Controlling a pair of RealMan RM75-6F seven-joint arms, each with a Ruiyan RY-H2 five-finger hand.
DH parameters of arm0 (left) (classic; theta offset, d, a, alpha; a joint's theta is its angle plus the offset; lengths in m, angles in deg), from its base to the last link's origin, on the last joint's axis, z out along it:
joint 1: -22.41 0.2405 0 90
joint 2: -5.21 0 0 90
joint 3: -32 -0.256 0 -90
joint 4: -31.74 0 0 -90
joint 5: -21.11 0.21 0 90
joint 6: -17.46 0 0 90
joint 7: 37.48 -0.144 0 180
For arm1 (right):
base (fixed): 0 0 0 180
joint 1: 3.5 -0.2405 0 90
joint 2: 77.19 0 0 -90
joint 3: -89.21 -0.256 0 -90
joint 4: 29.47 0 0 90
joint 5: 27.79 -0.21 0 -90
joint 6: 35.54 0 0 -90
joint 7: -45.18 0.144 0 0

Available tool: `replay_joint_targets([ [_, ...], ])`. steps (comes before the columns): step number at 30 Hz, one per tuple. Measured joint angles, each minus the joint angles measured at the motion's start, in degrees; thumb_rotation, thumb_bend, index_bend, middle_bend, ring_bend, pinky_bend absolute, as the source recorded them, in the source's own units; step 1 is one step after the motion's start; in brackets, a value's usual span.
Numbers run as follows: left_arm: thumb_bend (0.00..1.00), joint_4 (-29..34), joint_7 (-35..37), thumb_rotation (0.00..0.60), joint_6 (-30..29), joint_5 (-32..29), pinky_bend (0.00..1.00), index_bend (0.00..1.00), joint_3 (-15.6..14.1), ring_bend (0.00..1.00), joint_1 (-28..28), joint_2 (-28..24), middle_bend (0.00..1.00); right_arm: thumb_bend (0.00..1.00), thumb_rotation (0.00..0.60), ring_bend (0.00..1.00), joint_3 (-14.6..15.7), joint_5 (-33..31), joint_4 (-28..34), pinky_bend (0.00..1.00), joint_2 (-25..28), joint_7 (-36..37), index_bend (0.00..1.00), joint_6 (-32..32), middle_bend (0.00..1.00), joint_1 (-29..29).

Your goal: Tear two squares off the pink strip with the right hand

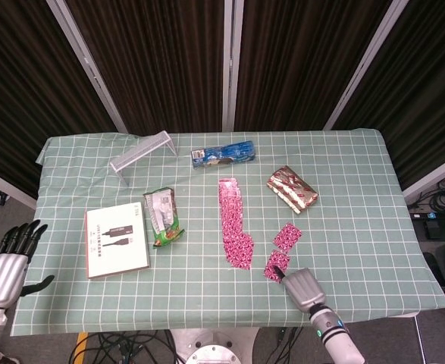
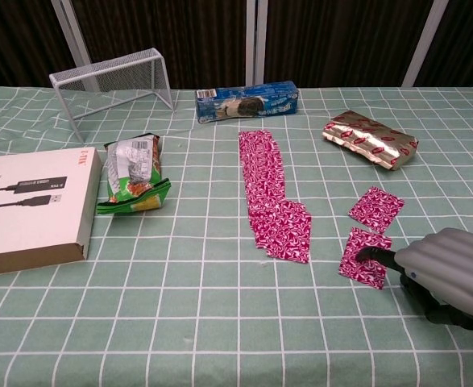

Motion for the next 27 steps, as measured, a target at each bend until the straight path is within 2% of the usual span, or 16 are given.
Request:
replay_joint_targets([
  [14,0.15,0.9,-0.7,0.6,-0.4,0.3,0.07,0.02,-0.1,0.0,0.1,-0.4,0.0,1.0,0.6,0.78,3.3,4.8,2.2,0.69,8.1,7.2,0.14,-1.8,0.84,5.3],
  [19,0.15,1.1,-0.9,0.6,-0.6,0.8,0.07,0.02,-0.1,0.0,0.0,-0.4,0.0,1.0,0.6,0.78,3.0,7.8,2.6,0.69,9.1,9.4,0.14,-2.5,0.84,6.2],
  [23,0.15,1.5,-1.3,0.6,-0.8,0.8,0.07,0.02,0.0,0.0,0.0,-0.5,0.0,1.0,0.6,0.78,2.1,13.8,2.6,0.69,9.5,13.4,0.14,-4.6,0.83,7.1],
  [25,0.15,1.9,-1.5,0.6,-0.9,0.8,0.07,0.02,0.1,0.0,0.0,-0.7,0.0,0.89,0.6,0.72,1.4,17.4,2.2,0.67,9.5,16.0,0.15,-6.2,0.77,7.6],
  [26,0.15,2.1,-1.7,0.6,-1.0,0.8,0.07,0.02,0.1,0.0,0.0,-0.7,0.0,0.69,0.6,0.57,0.8,20.3,1.6,0.6,9.3,18.3,0.15,-7.8,0.63,8.1],
  [27,0.15,2.3,-1.8,0.6,-1.0,0.8,0.07,0.02,0.2,0.0,0.0,-0.8,0.0,0.55,0.6,0.45,0.3,22.6,0.9,0.51,9.2,20.0,0.14,-9.2,0.5,8.4],
])
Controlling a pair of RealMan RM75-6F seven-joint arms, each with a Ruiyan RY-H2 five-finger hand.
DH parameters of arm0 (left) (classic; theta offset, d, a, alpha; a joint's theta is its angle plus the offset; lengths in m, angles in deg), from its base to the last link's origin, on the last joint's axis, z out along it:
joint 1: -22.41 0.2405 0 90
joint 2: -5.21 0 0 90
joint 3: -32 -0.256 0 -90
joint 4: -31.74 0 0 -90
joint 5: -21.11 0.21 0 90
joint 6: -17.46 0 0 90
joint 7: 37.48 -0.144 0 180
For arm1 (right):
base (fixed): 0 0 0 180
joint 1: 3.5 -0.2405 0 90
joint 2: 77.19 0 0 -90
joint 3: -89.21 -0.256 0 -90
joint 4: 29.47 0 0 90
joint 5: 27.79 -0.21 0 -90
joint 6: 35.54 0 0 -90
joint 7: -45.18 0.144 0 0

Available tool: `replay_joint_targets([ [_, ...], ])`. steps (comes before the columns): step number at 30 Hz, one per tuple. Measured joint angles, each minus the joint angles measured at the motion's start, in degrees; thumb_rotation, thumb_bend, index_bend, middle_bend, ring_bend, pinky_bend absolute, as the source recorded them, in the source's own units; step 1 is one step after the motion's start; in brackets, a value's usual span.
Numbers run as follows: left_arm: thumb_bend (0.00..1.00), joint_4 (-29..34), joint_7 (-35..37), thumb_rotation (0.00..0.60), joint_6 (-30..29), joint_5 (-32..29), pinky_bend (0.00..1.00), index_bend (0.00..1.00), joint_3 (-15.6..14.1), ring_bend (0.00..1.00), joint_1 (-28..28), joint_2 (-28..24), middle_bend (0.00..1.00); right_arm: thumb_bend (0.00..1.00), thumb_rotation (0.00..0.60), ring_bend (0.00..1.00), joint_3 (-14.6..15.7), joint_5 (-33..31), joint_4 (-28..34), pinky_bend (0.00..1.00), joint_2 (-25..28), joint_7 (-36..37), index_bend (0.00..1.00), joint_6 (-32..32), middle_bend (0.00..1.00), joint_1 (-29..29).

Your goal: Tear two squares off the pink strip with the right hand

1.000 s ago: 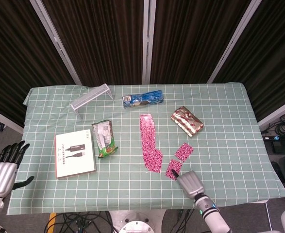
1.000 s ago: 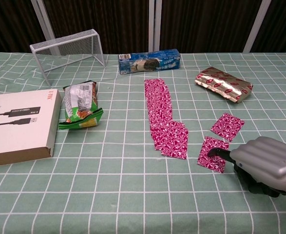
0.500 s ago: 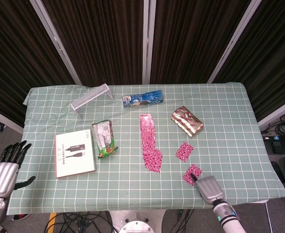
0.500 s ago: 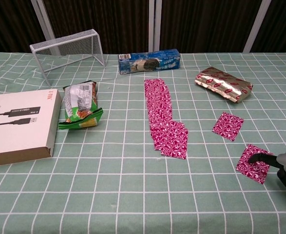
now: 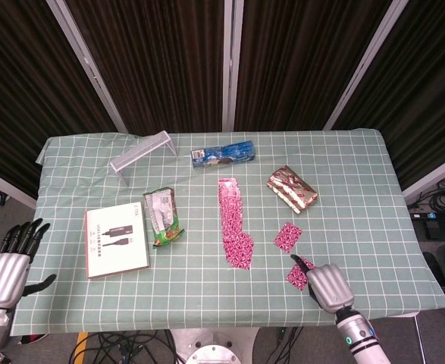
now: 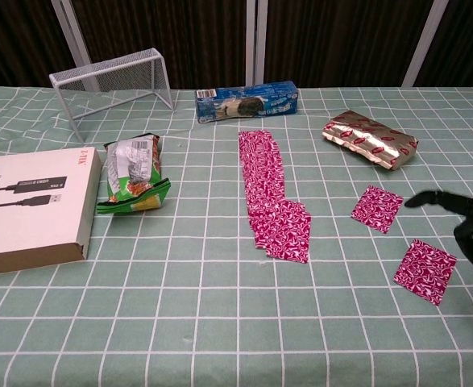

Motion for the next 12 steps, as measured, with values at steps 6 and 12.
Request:
replay_joint_targets([
  [6,0.15,0.6,-0.3,0.6,-0.1,0.1,0.07,0.02,0.0,0.0,0.1,0.0,0.0,0.0,0.6,0.0,-3.5,11.5,-7.7,0.0,0.8,7.7,0.0,-7.0,0.0,1.7],
  [12,0.15,0.4,-0.4,0.6,0.1,0.2,0.07,0.02,0.1,0.0,-0.2,0.6,0.0,0.0,0.6,0.0,-7.6,5.2,-5.0,0.0,4.1,5.0,0.0,-8.9,0.0,4.2],
])
